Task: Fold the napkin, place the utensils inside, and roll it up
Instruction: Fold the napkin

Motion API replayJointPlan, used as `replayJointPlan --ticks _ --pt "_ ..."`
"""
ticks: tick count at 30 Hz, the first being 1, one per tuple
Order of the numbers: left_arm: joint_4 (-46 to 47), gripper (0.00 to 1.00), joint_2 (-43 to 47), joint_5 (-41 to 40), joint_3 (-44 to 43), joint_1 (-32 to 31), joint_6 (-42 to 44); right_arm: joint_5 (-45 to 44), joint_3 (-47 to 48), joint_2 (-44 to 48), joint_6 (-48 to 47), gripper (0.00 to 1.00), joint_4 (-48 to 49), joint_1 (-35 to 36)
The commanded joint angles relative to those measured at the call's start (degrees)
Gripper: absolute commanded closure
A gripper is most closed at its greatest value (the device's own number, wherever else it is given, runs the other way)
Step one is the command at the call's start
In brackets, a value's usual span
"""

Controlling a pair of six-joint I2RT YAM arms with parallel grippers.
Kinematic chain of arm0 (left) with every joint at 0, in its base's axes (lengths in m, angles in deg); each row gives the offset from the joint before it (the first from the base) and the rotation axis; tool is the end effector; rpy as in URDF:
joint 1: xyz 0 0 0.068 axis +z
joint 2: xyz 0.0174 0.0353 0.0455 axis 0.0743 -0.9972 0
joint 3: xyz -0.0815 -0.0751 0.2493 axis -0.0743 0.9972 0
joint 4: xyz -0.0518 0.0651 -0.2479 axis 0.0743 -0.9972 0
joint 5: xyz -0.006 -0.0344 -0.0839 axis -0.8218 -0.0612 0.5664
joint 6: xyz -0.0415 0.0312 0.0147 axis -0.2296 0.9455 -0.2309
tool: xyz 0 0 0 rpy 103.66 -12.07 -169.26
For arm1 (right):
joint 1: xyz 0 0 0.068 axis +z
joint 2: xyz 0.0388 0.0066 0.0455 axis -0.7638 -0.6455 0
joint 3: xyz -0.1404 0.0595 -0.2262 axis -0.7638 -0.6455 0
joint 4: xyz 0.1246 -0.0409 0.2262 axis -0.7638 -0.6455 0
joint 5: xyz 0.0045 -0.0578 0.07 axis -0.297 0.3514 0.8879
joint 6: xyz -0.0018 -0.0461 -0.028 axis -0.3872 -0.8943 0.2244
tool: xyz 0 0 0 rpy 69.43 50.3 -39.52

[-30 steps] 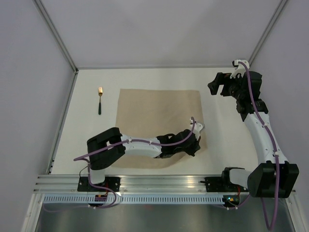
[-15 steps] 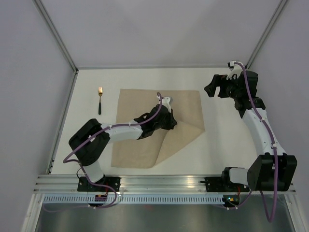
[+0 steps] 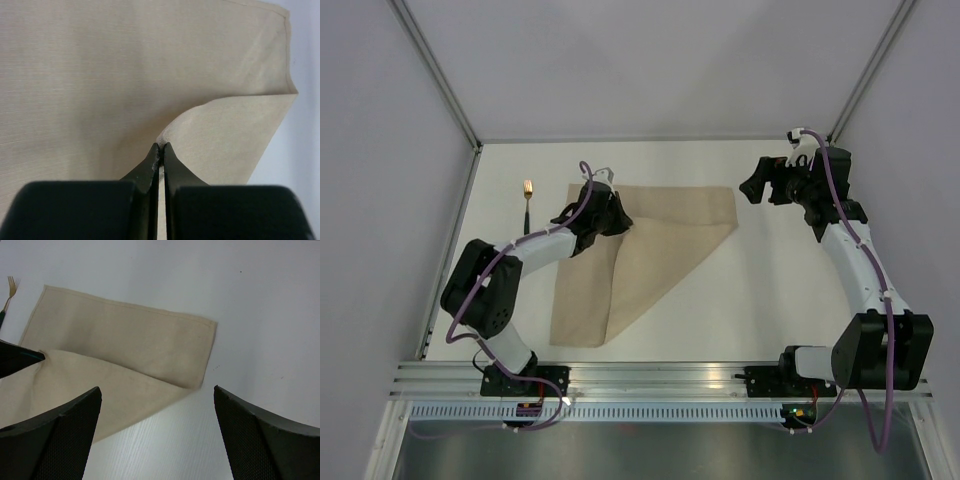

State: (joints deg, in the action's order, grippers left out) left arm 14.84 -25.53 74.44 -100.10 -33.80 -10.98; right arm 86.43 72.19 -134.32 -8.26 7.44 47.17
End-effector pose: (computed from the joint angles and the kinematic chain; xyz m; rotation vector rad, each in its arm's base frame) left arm 0.3175 -0.1805 0.2018 -0.0839 2.2552 -0.6307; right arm 0.3001 0.0016 0.3272 -0.1397 2.0257 0.4854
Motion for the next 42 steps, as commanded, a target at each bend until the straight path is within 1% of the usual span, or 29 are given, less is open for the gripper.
replayJointPlan --ticks 1,6,14,30,35,42 --pt "-2.9 0.98 0.6 3.4 -3.4 3.6 2.2 0.9 2.5 -0.6 0.1 0.02 -0.8 -0.1" --pt "-4.1 0.98 -1.2 6.1 -6.6 8.7 2.5 1.3 2.5 -0.8 0.1 0.02 -0.8 0.0" --pt "-7.3 0.98 -5.0 8.2 -11.5 13.0 3.6 1.4 2.8 -1.4 0.0 0.02 -0.8 -0.1" --pt "-10.4 0.98 -8.8 11.9 -17.8 21.5 4.2 1.7 2.9 -1.6 -0.3 0.02 -0.8 0.4" --pt "-11.5 0.98 -10.5 12.4 -20.3 23.2 4.3 1.8 2.9 -1.9 -0.4 0.02 -0.7 0.4" --pt "-13.1 0.98 -13.1 12.6 -24.4 23.9 4.5 1.7 3.1 -2.3 -0.6 0.02 -0.8 0.8"
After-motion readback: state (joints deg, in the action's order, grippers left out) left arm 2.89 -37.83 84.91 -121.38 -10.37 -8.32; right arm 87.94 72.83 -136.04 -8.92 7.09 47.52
